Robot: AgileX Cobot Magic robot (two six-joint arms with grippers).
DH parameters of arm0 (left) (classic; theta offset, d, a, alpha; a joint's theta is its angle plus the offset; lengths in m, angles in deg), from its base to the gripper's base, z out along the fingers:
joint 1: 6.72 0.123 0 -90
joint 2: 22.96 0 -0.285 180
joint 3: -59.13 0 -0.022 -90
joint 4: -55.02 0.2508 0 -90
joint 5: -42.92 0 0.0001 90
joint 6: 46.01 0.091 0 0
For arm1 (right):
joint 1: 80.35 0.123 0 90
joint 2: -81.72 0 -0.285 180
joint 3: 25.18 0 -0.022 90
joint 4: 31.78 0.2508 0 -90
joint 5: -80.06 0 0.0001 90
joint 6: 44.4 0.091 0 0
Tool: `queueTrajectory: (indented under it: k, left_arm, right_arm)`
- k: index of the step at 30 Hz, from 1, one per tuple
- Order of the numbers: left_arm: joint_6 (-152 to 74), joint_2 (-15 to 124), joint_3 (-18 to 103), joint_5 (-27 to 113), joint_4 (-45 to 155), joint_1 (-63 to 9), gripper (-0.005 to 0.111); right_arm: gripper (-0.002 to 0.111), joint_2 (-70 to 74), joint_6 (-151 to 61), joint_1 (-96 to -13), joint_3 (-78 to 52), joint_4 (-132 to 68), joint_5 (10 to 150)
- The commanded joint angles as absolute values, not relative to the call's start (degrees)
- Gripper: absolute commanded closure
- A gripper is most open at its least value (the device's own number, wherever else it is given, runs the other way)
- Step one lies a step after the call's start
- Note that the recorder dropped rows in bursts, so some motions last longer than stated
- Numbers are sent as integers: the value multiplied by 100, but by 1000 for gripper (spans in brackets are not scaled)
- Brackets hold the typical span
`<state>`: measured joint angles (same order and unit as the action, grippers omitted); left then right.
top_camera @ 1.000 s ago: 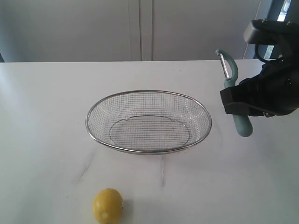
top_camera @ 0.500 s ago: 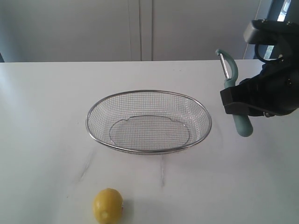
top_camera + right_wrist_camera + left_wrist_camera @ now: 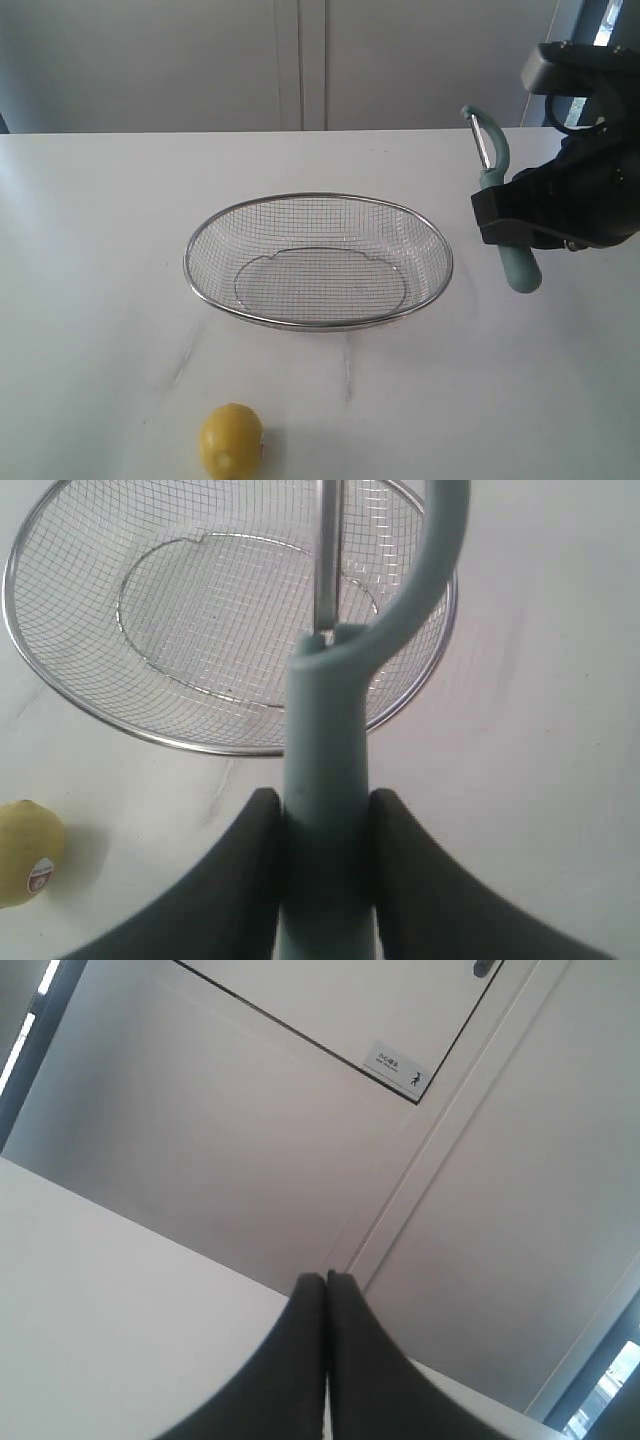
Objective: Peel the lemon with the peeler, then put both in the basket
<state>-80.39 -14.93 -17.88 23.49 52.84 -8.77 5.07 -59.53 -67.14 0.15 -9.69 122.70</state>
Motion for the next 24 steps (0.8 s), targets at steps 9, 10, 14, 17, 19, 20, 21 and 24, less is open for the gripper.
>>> queueTrajectory:
  k: [9,10,14,17,19,20,21,24]
  left_arm:
    - [-8077,-1325,-1079,2464,7297,-870,107]
    - [-8077,-1144,-848,2877,7607,-870,107]
    - [-7959,-782,-98,5254,7646,-870,107]
    - [-7168,-510,492,6782,7083,-954,107]
    - [-5745,-265,769,7253,5921,-1070,107]
    - [-5173,-99,899,7548,5240,-1118,107]
    - [-4631,22,957,7738,4701,-1145,107]
    - [-2522,96,1069,8053,1966,-1144,107]
  right_arm:
    - [108,548,-6008,-6705,-19,-923,12200]
    - [108,548,-6008,-6705,-19,-923,12200]
    - [108,548,-6008,-6705,-19,-923,12200]
    - [108,548,-6008,-6705,-19,-923,12200]
    - [108,548,-6008,-6705,-19,-923,12200]
    - [108,548,-6008,-6705,-19,-923,12200]
    - [108,548,-6008,-6705,-19,-923,12200]
    - [108,548,-6008,-6705,-19,-923,12200]
